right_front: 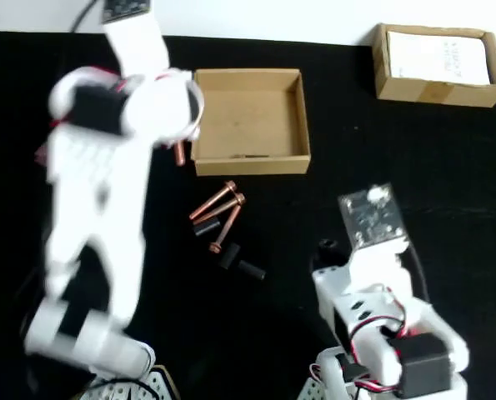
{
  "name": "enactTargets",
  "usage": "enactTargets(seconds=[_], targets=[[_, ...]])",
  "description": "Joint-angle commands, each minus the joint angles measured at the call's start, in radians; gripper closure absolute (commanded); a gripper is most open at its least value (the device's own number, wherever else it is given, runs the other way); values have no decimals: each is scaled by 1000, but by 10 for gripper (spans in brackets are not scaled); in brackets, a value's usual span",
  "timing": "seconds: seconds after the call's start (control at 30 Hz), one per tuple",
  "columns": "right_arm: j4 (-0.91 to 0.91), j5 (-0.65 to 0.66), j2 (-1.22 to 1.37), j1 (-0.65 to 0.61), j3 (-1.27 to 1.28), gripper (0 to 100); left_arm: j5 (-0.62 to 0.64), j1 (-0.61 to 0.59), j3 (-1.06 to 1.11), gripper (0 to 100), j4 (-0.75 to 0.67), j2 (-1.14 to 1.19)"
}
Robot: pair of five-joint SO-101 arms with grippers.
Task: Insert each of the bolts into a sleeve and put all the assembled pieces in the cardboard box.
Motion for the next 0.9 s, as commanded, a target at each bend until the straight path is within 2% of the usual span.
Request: enactTargets(seconds=[0.0, 0.07, 0.17, 0.37, 0.53, 0.63, 0.73, 0.87], targets=[[-166, 3, -105, -13, 143, 991, -35, 56, 139, 992, -3, -213], [-278, 3, -173, -13, 234, 991, -31, 81, 231, 992, -44, -289], [-414, 3, -263, -13, 335, 991, -29, 93, 409, 992, -216, -374], [-564, 2, -404, -15, 429, 991, -31, 108, 854, 992, -723, -513], [-576, -6, -412, -15, 443, 991, -32, 179, 1168, 992, -1162, -638], [-576, -60, -409, -15, 444, 991, -31, 229, 1294, 992, -1390, -668], [-575, -77, -407, -15, 444, 991, -31, 289, 1339, 992, -1513, -668], [-575, -77, -410, -15, 473, 991, -32, 363, 1303, 992, -1544, -668]])
